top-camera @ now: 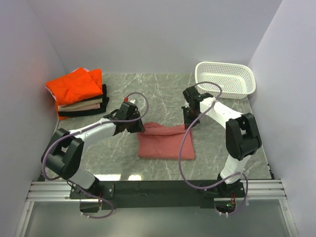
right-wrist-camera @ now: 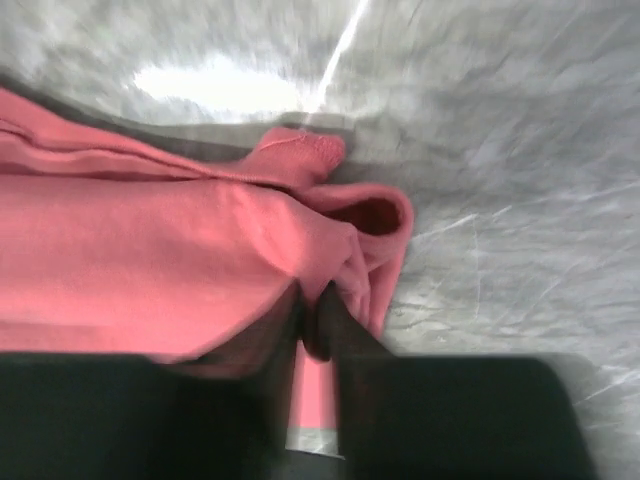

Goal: Fold and stack the t-shirts
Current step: Fold the tshirt

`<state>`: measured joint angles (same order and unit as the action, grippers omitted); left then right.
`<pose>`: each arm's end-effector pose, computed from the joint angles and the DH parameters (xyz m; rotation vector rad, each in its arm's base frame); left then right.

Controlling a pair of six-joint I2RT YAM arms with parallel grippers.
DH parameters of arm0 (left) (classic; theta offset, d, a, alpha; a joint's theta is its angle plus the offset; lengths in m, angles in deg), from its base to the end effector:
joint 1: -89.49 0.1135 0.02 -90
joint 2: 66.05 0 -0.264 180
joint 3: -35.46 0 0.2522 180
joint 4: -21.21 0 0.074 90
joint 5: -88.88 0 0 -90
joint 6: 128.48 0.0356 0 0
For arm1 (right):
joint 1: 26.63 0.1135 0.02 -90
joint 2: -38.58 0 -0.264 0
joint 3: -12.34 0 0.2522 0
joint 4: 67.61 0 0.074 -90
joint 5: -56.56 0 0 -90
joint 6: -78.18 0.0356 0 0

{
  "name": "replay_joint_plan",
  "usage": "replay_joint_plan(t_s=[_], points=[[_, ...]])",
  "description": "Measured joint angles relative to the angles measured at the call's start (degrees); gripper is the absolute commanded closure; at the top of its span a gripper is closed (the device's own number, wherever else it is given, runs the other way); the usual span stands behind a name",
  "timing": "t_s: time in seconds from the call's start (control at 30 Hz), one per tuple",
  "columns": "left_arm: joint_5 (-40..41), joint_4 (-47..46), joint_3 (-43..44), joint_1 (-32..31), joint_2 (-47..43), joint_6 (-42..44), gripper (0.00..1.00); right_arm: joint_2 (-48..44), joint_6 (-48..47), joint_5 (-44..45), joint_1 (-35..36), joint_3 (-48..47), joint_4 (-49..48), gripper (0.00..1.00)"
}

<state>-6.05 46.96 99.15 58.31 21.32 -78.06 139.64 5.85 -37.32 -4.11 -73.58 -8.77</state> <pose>0.2637 -0.1631 0.1928 -0.1457 2.5357 -0.6326 0.3171 0.1341 0.2015 -0.1362 2.8900 0.2319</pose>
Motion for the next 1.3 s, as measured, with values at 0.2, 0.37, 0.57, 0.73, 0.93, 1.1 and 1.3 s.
replay_joint_plan(t_s=[0.2, 0.37, 0.57, 0.73, 0.93, 1.1, 1.3], points=[[7.17, 4.96, 5.95, 1.51, -0.83, 0.26, 0.22, -1.16, 0.61, 3.69, -1.81, -8.17, 0.55, 0.41], [12.37, 7.65, 6.58, 3.04, -6.08, -0.07, 0.13, -9.35, 1.81, 5.55, -2.16, -9.27, -0.11, 0.41], [8.66, 3.10, -3.02, 3.08, -15.43, -0.46, 0.12, -20.50, 2.60, 0.85, 1.92, -1.44, -4.11, 0.44], [4.24, 0.83, -11.17, 3.08, -18.99, -1.51, 0.12, -18.64, 3.54, -4.22, 9.92, 7.10, -6.58, 0.46], [1.01, -0.92, -15.04, 3.08, -21.57, -2.03, 0.12, -7.45, 3.91, -7.58, 13.60, 7.52, -7.56, 0.47], [-1.25, -4.04, -15.89, 3.08, -22.10, -2.14, 0.12, 5.05, 3.87, -6.29, 13.53, -2.19, -7.17, 0.50], [-3.34, -5.84, -18.97, 3.08, -22.56, -2.93, 0.12, 9.11, 5.88, -1.20, 12.68, -7.89, -9.64, 0.50]])
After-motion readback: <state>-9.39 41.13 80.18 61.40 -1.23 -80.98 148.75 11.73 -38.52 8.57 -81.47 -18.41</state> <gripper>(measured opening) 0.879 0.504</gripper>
